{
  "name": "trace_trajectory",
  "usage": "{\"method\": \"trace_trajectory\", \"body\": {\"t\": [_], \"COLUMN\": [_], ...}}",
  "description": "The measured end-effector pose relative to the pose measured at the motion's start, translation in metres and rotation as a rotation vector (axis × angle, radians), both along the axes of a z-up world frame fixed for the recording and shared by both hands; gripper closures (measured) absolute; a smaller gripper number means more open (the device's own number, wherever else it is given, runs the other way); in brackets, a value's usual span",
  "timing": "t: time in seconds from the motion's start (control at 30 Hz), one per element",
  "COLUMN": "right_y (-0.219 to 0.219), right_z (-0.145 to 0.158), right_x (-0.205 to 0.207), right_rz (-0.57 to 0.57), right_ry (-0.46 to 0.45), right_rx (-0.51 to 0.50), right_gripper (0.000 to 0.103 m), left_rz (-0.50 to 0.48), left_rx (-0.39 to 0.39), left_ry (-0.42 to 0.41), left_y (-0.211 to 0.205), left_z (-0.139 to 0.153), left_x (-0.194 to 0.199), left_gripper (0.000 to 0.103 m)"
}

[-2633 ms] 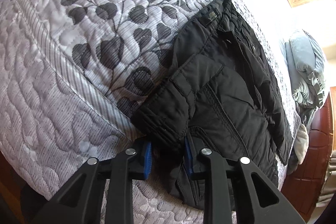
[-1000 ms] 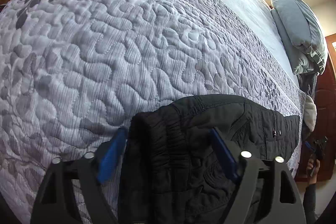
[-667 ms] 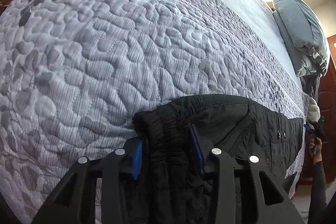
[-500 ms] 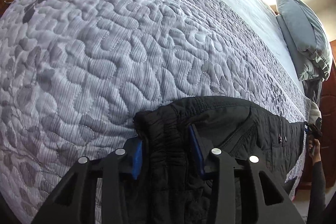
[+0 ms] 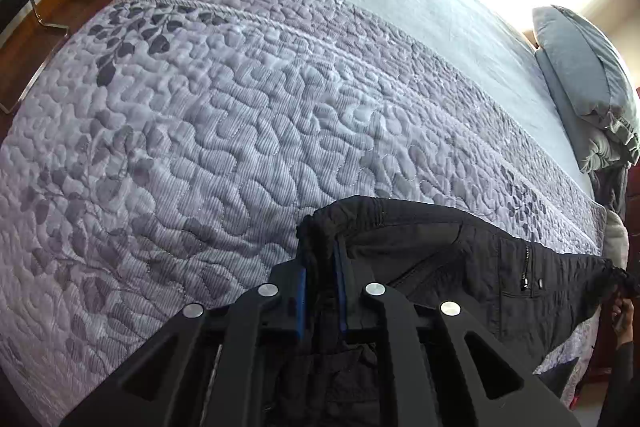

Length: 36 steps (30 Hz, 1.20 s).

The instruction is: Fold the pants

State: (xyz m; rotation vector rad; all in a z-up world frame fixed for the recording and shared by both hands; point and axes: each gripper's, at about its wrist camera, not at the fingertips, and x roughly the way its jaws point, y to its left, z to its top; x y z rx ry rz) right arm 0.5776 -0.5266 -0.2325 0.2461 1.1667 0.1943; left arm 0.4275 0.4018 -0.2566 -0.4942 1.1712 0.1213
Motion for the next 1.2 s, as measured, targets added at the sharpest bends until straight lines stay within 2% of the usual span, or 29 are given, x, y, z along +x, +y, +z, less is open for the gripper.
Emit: {"method": "trace_trajectory", "body": {"t": [0.27, 0.43, 0.6, 0.77, 0.93, 1.1, 1.2], "right_y": [-0.019, -0.032, -0.045, -0.050, -0.053, -0.049, -0.047], "right_z": [0.061, 0.080, 0.087, 0.078, 0.061, 0.040, 0.022], "right_x": [-0.089, -0.164, -0.241, -0.304, -0.360, -0.401, -0.420], "right_rz": [-0.046, -0.079, -0.126, -0.167, -0.214, -0.231, -0.238], "right_ry": [-0.111, -0.175, -0.222, -0.232, -0.242, -0.232, -0.211], "right_rx": [-0.022, -0.023, -0.009, -0.011, 0.002, -0.027, -0.037], "right_gripper": [0.098, 0.098, 0.098, 0.097, 0.098, 0.098, 0.098], "left_rz": [-0.026, -0.034, -0.042, -0.048, -0.073, -0.113, -0.124], "left_rx": [-0.040, -0.061, -0.067, -0.062, -0.010, 0.066, 0.076], "left_ry": [-0.154, -0.234, -0.289, -0.300, -0.297, -0.276, -0.256], "left_y": [-0.010, -0.015, -0.019, -0.020, -0.028, -0.037, -0.039], "left_z": [0.068, 0.106, 0.127, 0.129, 0.123, 0.108, 0.092], "left_x": [-0.044, -0.085, -0.129, -0.172, -0.210, -0.243, -0.261], "left_gripper": [0.092, 0.092, 0.092, 0.092, 0.092, 0.092, 0.091]}}
